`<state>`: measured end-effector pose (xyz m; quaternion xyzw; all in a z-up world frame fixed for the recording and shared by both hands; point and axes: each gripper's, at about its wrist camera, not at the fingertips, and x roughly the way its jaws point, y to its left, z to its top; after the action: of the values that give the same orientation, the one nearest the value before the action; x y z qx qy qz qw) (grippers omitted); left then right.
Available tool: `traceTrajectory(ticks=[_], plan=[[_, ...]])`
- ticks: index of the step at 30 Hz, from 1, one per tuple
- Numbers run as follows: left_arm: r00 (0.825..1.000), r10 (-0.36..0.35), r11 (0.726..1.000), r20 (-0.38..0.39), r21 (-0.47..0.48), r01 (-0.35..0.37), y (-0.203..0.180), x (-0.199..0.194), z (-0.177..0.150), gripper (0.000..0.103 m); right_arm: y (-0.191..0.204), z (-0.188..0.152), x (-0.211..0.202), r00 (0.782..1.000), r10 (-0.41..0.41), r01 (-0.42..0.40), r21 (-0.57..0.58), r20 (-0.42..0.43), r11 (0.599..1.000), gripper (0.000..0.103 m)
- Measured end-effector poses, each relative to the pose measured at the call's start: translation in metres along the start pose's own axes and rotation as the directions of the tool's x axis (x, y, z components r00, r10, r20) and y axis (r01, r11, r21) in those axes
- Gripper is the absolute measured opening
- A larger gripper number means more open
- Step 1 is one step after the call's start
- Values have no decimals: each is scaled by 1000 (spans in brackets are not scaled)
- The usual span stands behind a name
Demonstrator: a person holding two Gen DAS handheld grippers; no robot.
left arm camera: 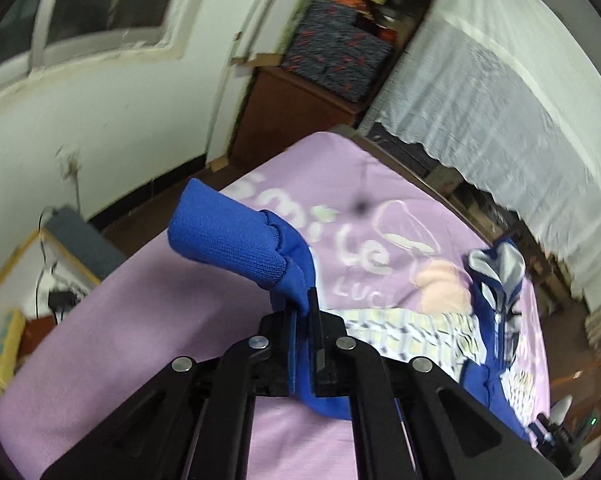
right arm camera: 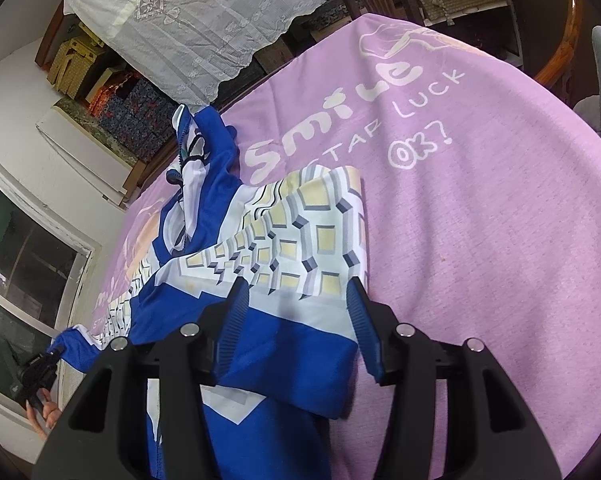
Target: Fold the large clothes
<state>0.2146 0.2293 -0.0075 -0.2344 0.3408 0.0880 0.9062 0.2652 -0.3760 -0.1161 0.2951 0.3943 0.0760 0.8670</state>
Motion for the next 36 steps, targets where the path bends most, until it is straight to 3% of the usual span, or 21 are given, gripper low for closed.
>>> traceTrajectory(ticks=[4, 11, 18, 21, 25, 28, 32, 33, 35, 36], plan=[[1000, 2, 991, 11, 135, -4, -50, -3, -1, 4, 0, 0, -2, 1000, -5, 5, 1, 6, 1000, 50], [999, -48, 941, -3, 336, 46, -153, 4, -23, 4, -5, 2, -4, 1000, 11, -11, 34, 11, 999, 50], [988, -144, 859, -64, 487, 156, -258, 22, -76, 4, -7, 4, -7, 999, 34, -35, 57, 16, 998, 51], [975, -191, 806, -112, 549, 221, -299, 32, -113, 4, -11, 5, -8, 999, 45, -47, 79, 22, 996, 51], [959, -206, 740, -197, 610, 284, -327, 49, -165, 4, -17, 7, -11, 998, 65, -67, 114, 28, 991, 52], [957, -155, 696, -245, 661, 282, -338, 72, -206, 5, -20, 8, -11, 997, 78, -81, 131, 27, 988, 53], [959, -87, 676, -271, 690, 257, -331, 91, -230, 9, -22, 8, -11, 996, 88, -90, 142, 24, 986, 55], [957, -84, 680, -277, 687, 258, -328, 91, -227, 13, -22, 8, -10, 996, 90, -92, 142, 23, 986, 55], [951, -97, 695, -292, 664, 275, -323, 87, -221, 43, -21, 9, -10, 995, 97, -99, 140, 23, 985, 55], [950, -108, 703, -294, 653, 282, -318, 79, -216, 51, -21, 9, -10, 995, 100, -102, 139, 23, 985, 55]])
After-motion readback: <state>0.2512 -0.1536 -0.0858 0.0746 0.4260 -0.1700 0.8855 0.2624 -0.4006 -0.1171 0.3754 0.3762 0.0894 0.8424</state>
